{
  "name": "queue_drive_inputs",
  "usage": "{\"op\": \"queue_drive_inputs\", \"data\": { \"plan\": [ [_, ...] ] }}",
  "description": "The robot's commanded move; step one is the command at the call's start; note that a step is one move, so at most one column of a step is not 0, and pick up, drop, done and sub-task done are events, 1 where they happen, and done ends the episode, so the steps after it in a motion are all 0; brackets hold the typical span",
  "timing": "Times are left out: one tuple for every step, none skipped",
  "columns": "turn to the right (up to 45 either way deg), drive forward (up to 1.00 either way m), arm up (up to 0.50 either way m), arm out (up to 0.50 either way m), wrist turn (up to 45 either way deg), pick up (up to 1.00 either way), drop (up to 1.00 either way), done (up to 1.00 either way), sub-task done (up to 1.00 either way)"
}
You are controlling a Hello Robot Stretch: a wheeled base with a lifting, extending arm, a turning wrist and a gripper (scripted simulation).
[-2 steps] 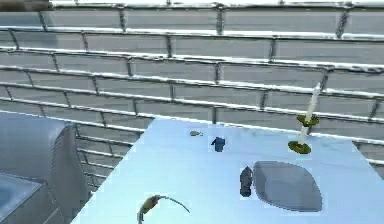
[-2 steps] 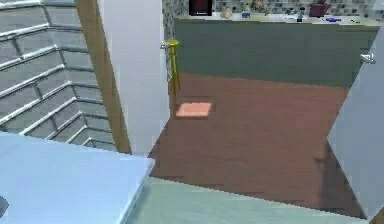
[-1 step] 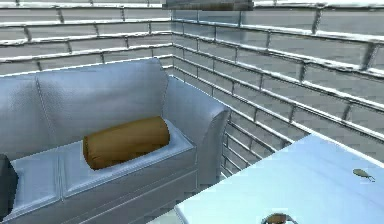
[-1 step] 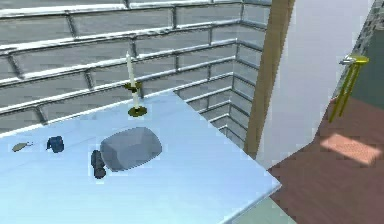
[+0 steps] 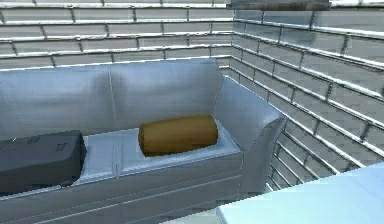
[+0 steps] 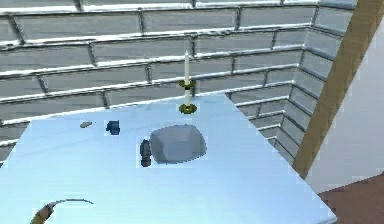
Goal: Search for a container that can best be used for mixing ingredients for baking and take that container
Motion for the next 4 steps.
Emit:
{"op": "queue_drive_inputs", "data": {
  "plan": [
    [0.0,0.0,0.5,0.0,0.0,0.0,0.0,0.0,0.0],
    [0.0,0.0,0.38,0.0,0.0,0.0,0.0,0.0,0.0],
    [0.0,0.0,0.0,0.2,0.0,0.0,0.0,0.0,0.0],
    [0.0,0.0,0.0,0.0,45.0,0.0,0.0,0.0,0.0]
  ]
}}
